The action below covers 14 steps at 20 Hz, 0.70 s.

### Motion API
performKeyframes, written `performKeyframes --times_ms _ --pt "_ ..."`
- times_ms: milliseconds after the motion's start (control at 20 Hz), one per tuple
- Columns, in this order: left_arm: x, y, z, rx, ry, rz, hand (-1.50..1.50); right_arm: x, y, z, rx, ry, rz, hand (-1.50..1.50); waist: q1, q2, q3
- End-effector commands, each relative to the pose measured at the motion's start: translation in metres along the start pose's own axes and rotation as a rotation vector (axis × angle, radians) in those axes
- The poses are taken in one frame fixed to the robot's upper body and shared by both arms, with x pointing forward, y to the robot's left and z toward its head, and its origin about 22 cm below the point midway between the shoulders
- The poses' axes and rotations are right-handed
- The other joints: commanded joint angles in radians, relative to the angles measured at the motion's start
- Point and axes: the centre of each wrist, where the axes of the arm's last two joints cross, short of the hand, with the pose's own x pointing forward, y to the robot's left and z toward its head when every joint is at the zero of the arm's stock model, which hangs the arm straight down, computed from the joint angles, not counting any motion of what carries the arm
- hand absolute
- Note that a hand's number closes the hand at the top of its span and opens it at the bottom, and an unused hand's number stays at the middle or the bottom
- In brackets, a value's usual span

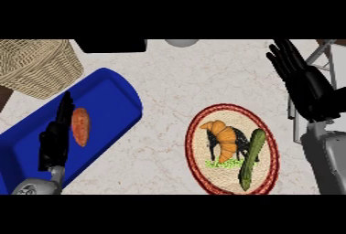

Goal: Pick the croissant from the placemat and place it in the tiered shelf

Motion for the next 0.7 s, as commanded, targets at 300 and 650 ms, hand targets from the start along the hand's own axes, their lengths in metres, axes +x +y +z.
performKeyframes --times_ms 300,650 --pt "-0.016 0.040 0.004 -0.068 0.152 0.033 0.00 -0.054 0.018 0.017 -0.216 0.118 0.530 1.50 -0.024 0.018 -0.045" --pt "-0.020 0.070 0.004 -0.129 0.181 0.085 0.00 -0.097 0.178 0.068 -0.318 0.025 0.453 -1.50 0.024 0.015 -0.020"
